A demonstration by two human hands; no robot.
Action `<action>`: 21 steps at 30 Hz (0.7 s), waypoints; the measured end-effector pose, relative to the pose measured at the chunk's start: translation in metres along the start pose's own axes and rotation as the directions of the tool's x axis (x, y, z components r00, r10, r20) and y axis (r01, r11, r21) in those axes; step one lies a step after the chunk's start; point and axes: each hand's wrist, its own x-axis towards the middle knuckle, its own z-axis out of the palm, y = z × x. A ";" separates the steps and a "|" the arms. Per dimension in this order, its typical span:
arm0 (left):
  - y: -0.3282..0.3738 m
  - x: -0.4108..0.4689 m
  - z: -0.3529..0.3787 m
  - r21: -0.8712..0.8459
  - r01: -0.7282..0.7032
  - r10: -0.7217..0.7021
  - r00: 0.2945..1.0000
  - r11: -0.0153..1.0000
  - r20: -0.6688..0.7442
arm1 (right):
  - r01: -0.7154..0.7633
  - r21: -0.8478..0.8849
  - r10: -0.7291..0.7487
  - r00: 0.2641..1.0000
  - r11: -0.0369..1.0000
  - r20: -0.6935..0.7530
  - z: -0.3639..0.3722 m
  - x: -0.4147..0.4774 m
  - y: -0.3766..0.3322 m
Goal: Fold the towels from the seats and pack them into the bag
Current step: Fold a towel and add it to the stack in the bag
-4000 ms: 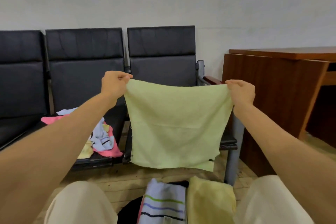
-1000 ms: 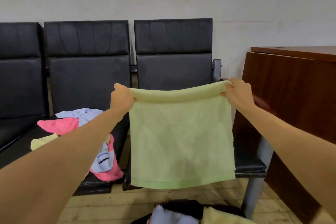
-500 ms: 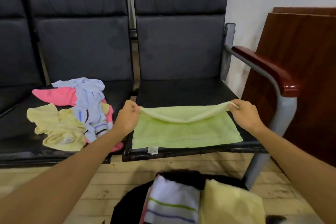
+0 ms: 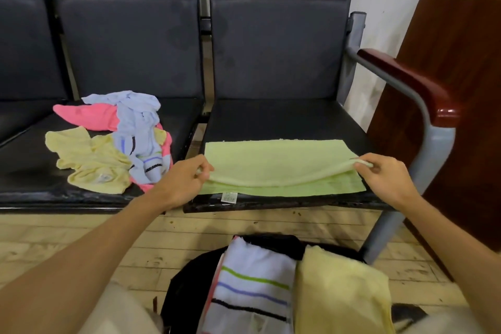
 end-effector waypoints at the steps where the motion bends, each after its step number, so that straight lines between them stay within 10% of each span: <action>1: -0.001 -0.001 0.000 0.016 0.012 -0.013 1.000 1.000 0.027 | 0.000 0.009 0.000 1.000 1.000 0.016 0.000 -0.001 0.001; 12: -0.002 0.022 0.019 0.074 0.280 -0.265 0.949 0.957 -0.168 | -0.057 -0.088 0.058 0.998 0.994 0.015 0.027 0.006 0.013; 21: 0.007 0.045 0.026 -0.085 0.515 -0.519 0.854 0.853 -0.024 | -0.421 -0.145 0.430 0.902 0.895 0.032 0.043 0.031 0.021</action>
